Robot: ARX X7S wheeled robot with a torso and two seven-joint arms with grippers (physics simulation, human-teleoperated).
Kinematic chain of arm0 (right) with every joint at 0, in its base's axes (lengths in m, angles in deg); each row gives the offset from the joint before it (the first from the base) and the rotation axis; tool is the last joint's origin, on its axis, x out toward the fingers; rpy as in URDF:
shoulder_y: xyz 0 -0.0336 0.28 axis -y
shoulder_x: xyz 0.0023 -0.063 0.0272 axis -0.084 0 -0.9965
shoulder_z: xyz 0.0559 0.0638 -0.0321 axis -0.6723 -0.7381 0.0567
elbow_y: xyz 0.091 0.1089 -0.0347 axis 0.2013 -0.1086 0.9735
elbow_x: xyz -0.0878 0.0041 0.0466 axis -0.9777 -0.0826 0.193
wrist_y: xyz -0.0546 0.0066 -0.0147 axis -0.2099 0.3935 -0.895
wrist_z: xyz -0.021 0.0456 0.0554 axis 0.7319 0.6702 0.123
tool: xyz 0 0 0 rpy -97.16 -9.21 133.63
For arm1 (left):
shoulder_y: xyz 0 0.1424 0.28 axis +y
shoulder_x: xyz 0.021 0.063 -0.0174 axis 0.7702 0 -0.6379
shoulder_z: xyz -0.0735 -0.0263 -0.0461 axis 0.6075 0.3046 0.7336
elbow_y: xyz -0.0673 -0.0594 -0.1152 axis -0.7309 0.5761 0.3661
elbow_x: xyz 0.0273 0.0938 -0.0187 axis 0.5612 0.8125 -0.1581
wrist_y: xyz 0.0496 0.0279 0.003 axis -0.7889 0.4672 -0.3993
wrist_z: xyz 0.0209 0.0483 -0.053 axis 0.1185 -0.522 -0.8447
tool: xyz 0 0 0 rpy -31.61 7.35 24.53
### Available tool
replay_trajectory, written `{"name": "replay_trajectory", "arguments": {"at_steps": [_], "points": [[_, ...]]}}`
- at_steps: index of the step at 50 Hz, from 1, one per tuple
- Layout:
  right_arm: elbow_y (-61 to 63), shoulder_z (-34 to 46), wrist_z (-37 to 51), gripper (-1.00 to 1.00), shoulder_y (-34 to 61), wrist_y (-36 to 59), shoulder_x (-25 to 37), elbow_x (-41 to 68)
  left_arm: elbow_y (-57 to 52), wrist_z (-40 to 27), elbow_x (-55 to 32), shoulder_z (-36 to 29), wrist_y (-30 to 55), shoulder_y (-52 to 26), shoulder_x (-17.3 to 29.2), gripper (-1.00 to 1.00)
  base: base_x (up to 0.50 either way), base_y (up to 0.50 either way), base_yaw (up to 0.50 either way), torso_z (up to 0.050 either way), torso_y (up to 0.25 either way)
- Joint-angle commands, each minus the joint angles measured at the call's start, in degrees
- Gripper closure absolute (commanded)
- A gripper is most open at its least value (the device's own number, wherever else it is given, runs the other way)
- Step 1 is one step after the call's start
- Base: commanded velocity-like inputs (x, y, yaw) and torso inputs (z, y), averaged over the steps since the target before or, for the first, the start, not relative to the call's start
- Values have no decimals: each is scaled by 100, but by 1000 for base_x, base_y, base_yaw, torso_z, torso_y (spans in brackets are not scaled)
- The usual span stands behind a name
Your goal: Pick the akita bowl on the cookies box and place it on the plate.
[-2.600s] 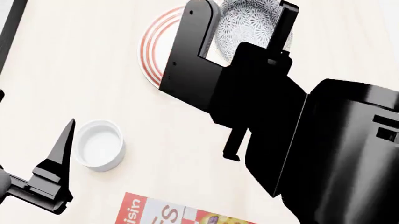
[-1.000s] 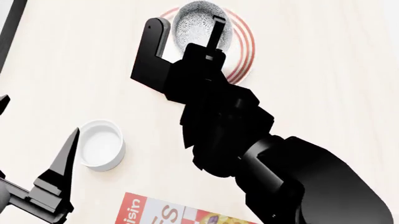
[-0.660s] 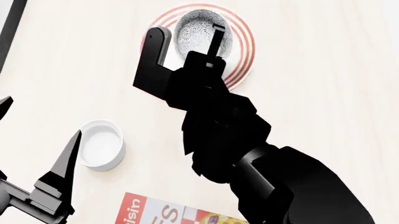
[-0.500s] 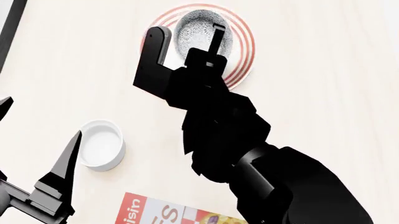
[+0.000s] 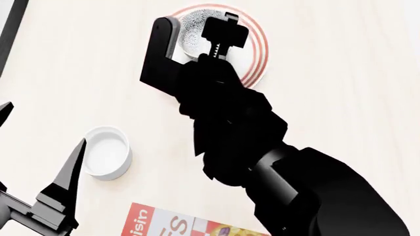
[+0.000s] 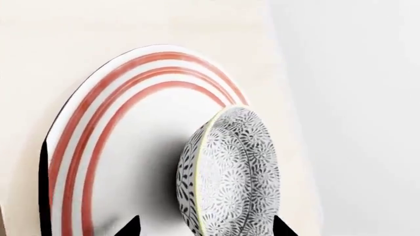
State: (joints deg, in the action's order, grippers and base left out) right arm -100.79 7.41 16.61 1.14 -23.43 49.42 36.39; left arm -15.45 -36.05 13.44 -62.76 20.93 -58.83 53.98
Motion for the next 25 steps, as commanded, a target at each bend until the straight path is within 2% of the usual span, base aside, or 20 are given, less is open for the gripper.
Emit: {"name": "replay_trajectory", "arguments": {"at_steps": [1,11,19,25], "points": [[1033,-47,97,-100,160,574,445,80,-57,-37,-10,-11,36,-15,30,-100,0,0,0,0,0],[4237,-23,493,-100,427,2156,1865,453,-114,-105,-57,79,67,12,82,-100,0,0,0,0,0],[6201,-52,993,-100,547,3028,2768,621,-150,-194,-102,174,89,24,92,-100,0,0,0,0,0],[7730,-714,1544,-100,485,3475,3664,1140,-298,-343,-80,374,-6,161,119,-100,0,0,0,0,0]]}}
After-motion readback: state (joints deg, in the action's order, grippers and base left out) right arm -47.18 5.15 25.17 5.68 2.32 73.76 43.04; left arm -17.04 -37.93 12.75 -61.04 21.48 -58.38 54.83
